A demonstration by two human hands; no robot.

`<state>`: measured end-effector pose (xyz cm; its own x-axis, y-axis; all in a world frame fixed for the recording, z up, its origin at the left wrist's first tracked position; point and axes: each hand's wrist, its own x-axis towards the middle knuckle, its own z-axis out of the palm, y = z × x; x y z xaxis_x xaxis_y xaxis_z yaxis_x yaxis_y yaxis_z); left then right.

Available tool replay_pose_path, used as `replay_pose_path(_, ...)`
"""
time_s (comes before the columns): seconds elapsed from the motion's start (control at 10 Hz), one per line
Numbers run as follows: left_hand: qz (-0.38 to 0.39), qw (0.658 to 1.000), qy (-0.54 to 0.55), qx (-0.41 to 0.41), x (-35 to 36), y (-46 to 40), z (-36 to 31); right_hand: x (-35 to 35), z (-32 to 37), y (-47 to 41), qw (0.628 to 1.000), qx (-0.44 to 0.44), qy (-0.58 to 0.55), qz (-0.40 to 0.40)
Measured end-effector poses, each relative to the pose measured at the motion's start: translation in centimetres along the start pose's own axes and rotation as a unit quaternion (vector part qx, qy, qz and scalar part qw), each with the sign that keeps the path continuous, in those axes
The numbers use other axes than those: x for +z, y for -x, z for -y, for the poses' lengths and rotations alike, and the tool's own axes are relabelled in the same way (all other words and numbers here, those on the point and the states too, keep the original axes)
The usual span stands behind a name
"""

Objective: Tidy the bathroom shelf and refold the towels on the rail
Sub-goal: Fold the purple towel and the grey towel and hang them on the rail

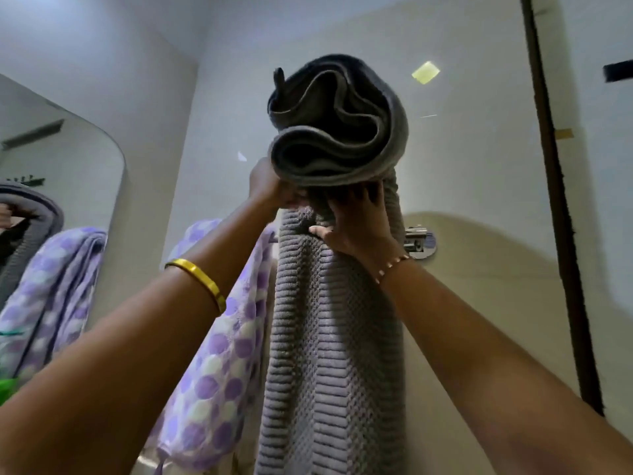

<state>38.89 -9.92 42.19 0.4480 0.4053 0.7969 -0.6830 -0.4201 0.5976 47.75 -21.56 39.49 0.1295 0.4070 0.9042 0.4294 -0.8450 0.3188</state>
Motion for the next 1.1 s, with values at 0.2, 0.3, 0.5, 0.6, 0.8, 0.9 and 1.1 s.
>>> replay_pose_path(0.2,0.128,0.976,-0.166,0.068,1.3,-0.8,2.1,0.9,-0.7,-2.1,0.983,0.018,-0.069,0.167)
replay_pose_path(0.3,0.123,0.968,-0.207,0.068,1.7,-0.8,3.9,0.0,-0.6,-3.0,0.969,0.033,-0.108,0.222)
replay_pose_path(0.5,0.132,0.946,-0.287,0.073,1.5,-2.8,6.6,-1.8,-0.4,-4.4,0.956,0.046,-0.159,0.243)
replay_pose_path(0.6,0.173,0.941,-0.288,0.046,2.0,-3.9,6.6,-1.8,-1.0,-4.9,0.930,0.127,-0.179,0.296)
replay_pose_path(0.8,0.197,0.913,-0.357,0.003,3.3,-6.6,7.7,1.3,-0.9,-6.3,0.906,0.143,-0.241,0.318)
replay_pose_path(0.9,0.175,0.926,-0.334,0.023,3.5,-6.5,8.1,1.6,-0.6,-6.2,0.923,0.113,-0.246,0.272)
replay_pose_path(1.1,-0.027,0.900,-0.380,0.211,3.8,-3.5,10.0,1.9,-1.4,-3.9,0.975,0.117,-0.135,-0.129)
